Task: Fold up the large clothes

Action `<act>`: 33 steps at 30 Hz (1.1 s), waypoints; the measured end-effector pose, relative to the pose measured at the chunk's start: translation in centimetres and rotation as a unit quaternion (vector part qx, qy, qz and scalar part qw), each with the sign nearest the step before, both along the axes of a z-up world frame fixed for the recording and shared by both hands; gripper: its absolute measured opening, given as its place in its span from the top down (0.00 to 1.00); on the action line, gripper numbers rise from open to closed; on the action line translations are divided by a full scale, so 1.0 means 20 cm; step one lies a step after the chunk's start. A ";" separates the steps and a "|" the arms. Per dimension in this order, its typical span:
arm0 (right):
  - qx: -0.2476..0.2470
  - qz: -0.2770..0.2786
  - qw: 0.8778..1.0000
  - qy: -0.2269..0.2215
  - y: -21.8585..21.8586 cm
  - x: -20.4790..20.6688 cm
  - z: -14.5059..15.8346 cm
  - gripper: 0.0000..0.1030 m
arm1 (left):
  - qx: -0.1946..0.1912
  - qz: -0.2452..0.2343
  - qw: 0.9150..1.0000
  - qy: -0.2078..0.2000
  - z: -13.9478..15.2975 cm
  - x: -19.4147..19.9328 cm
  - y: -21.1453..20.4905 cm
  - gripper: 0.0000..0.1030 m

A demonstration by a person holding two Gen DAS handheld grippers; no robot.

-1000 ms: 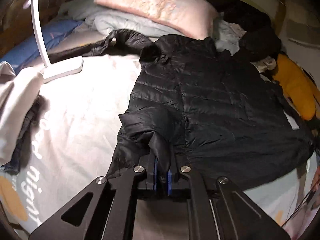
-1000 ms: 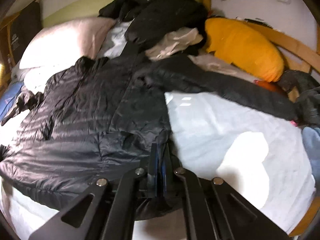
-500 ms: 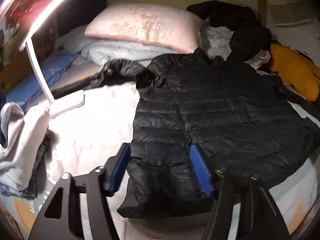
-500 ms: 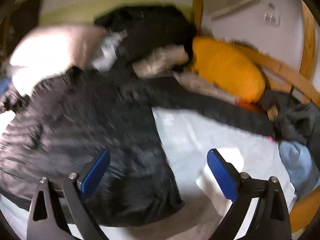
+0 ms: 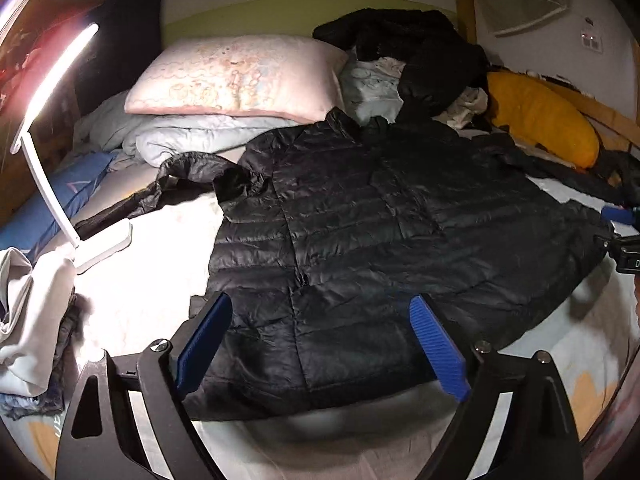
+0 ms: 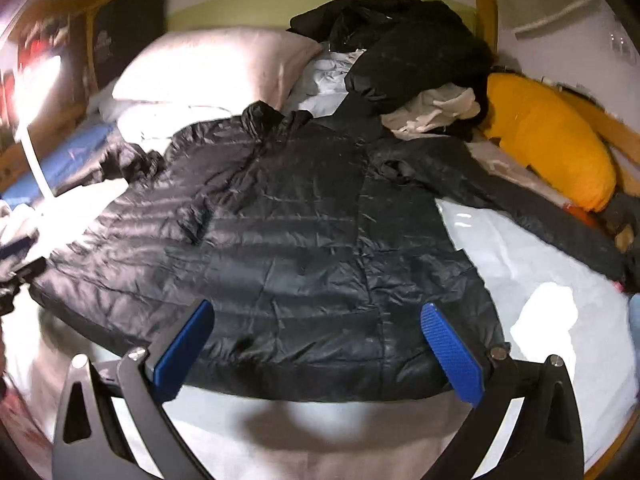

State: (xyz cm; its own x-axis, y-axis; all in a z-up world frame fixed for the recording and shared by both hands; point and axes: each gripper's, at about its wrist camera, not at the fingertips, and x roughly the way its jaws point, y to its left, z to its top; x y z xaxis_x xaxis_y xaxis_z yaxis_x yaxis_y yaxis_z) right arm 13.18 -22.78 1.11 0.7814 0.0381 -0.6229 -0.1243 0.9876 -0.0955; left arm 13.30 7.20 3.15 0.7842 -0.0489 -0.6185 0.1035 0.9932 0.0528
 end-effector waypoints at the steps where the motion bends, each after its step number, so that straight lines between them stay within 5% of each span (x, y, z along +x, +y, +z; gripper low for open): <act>1: -0.017 0.003 1.000 -0.008 0.02 0.00 0.00 0.00 | -0.002 -0.001 1.000 0.004 -0.01 0.00 0.00 0.13; 6: -0.040 0.043 0.998 -0.003 0.11 -0.02 -0.02 0.00 | -0.002 -0.016 1.000 0.005 -0.01 -0.01 -0.03 0.13; 7: -0.047 0.060 0.997 0.007 0.12 -0.04 -0.03 0.00 | -0.005 -0.027 1.000 0.009 -0.01 -0.01 -0.04 0.20; 8: -0.051 0.078 0.996 0.018 0.14 -0.04 -0.04 0.00 | -0.014 -0.046 0.999 0.017 -0.02 -0.02 -0.05 0.43; 9: -0.055 0.108 0.992 0.033 0.18 -0.06 -0.05 0.00 | -0.024 -0.067 0.997 0.034 -0.03 -0.02 -0.07 0.53; 13: -0.069 0.177 0.981 0.035 0.29 -0.18 -0.08 0.09 | -0.027 -0.113 0.991 0.072 -0.10 -0.03 -0.17 0.65; 17: -0.091 0.195 0.976 0.035 0.36 -0.22 -0.13 0.16 | 0.002 -0.133 0.988 0.073 -0.14 -0.04 -0.28 0.65; 21: -0.065 0.167 0.981 0.077 0.33 -0.13 -0.19 0.19 | -0.013 -0.096 0.991 0.097 -0.24 0.03 -0.29 0.65; 24: -0.091 0.144 0.980 0.100 0.31 -0.06 -0.26 0.18 | 0.009 -0.097 0.990 0.099 -0.29 0.09 -0.31 0.61; 27: -0.136 0.130 0.975 0.122 0.31 0.00 -0.36 0.18 | 0.035 -0.104 0.989 0.095 -0.31 0.10 -0.33 0.51; 33: -0.163 0.112 0.977 0.080 0.29 -0.01 -0.31 0.18 | 0.043 -0.132 0.986 0.089 -0.25 0.01 -0.31 0.20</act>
